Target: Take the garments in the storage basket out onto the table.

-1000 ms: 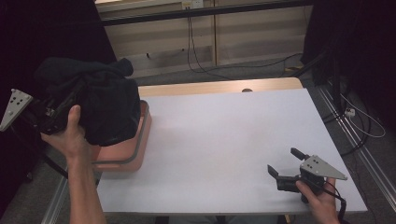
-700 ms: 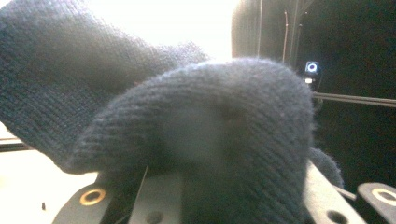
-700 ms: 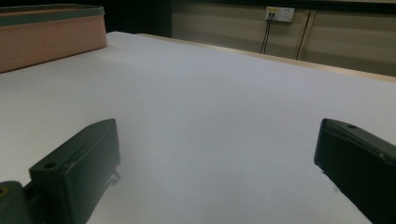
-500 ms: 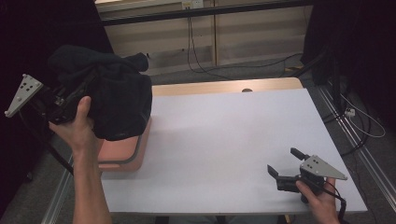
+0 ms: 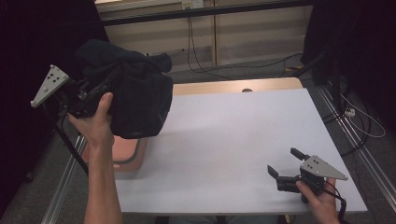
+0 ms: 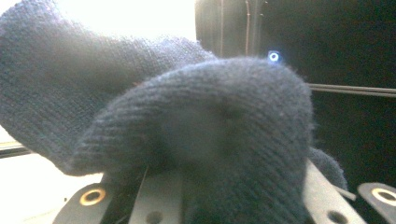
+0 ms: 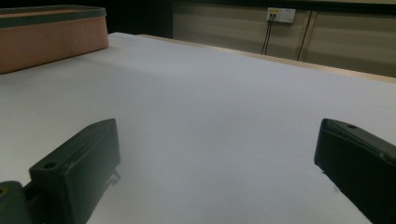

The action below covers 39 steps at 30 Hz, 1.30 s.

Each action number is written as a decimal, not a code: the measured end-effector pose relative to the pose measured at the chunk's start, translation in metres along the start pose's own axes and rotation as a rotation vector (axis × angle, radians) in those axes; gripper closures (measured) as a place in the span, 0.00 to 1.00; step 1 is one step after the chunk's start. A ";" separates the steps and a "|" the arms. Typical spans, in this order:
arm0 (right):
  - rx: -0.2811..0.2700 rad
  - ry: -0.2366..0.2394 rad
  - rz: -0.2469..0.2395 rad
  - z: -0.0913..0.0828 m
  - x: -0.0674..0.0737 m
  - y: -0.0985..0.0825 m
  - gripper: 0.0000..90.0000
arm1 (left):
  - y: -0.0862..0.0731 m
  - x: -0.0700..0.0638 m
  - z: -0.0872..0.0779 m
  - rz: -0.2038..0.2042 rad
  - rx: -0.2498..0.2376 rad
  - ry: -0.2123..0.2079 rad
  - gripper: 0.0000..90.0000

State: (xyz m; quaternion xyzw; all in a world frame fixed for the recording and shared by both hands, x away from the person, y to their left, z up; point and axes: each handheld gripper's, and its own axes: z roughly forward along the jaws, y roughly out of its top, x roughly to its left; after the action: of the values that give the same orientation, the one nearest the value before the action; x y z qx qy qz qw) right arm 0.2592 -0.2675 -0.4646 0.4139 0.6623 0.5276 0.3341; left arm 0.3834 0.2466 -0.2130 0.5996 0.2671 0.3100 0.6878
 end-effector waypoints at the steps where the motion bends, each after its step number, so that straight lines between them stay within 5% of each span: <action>1: 0.000 0.001 -0.001 0.000 0.000 0.000 0.00 | 0.000 -0.002 0.003 0.002 0.004 -0.006 0.81; 8: 0.001 0.002 -0.003 0.000 0.000 0.000 0.00 | -0.004 -0.020 0.025 0.015 0.046 -0.054 0.81; 16: 0.001 0.008 -0.005 0.000 0.000 0.000 0.00 | -0.013 -0.037 0.047 -0.028 0.046 -0.110 0.81; 39: -0.001 0.010 -0.005 -0.001 0.000 0.000 0.00 | -0.030 -0.073 0.087 -0.063 0.081 -0.218 0.81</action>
State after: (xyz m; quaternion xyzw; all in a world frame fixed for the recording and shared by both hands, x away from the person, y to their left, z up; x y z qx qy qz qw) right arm 0.2584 -0.2675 -0.4645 0.4095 0.6648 0.5290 0.3325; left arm 0.4024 0.1325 -0.2315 0.6484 0.2215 0.2101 0.6974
